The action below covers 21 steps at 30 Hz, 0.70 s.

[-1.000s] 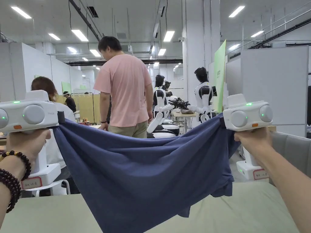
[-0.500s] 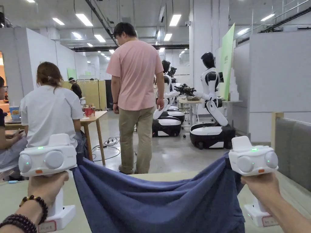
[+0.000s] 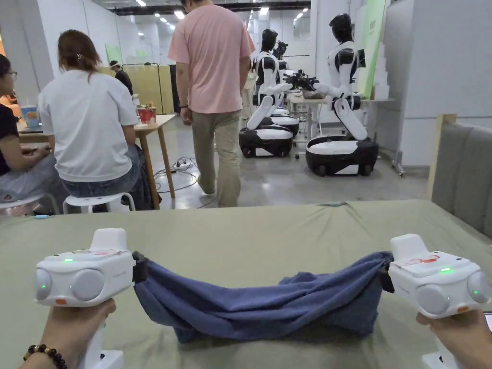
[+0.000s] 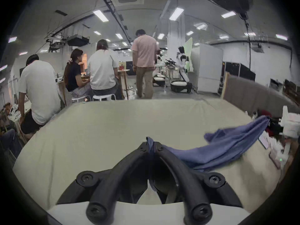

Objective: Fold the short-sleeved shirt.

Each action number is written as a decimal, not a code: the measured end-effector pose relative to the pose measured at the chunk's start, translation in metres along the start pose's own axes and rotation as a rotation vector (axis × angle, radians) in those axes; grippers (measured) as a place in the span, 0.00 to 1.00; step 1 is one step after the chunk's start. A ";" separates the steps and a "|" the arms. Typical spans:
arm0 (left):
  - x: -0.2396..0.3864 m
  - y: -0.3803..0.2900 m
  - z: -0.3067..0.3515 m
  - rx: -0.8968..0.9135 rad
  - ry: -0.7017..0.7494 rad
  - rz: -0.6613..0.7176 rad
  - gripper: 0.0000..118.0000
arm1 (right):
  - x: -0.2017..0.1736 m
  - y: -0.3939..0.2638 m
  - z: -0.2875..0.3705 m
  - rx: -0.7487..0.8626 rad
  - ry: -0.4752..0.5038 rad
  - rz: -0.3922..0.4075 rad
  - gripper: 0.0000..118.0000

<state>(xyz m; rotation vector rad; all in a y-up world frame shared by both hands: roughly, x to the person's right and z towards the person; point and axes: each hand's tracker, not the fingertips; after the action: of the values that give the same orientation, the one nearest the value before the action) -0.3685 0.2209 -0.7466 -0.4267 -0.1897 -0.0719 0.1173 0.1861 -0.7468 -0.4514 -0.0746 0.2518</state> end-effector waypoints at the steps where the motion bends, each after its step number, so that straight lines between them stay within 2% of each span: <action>1: 0.003 -0.014 0.006 -0.002 0.000 0.001 0.02 | -0.002 -0.014 0.006 -0.019 0.010 0.016 0.08; 4: 0.018 -0.059 0.020 -0.074 -0.006 -0.012 0.02 | -0.007 -0.057 0.024 -0.098 0.033 0.017 0.08; 6: 0.025 -0.086 0.030 -0.113 0.000 0.007 0.02 | -0.008 -0.083 0.037 -0.142 0.048 -0.025 0.08; 12: 0.029 -0.150 0.064 -0.185 -0.001 0.063 0.02 | -0.005 -0.135 0.073 -0.203 0.066 0.011 0.08; 21: 0.028 -0.191 0.088 -0.232 0.033 0.109 0.02 | 0.006 -0.173 0.079 -0.290 0.059 0.034 0.08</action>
<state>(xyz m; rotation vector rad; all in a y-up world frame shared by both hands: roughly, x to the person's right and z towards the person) -0.3771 0.0836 -0.5857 -0.6662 -0.1257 0.0068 0.1514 0.0703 -0.5996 -0.7487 -0.0459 0.2617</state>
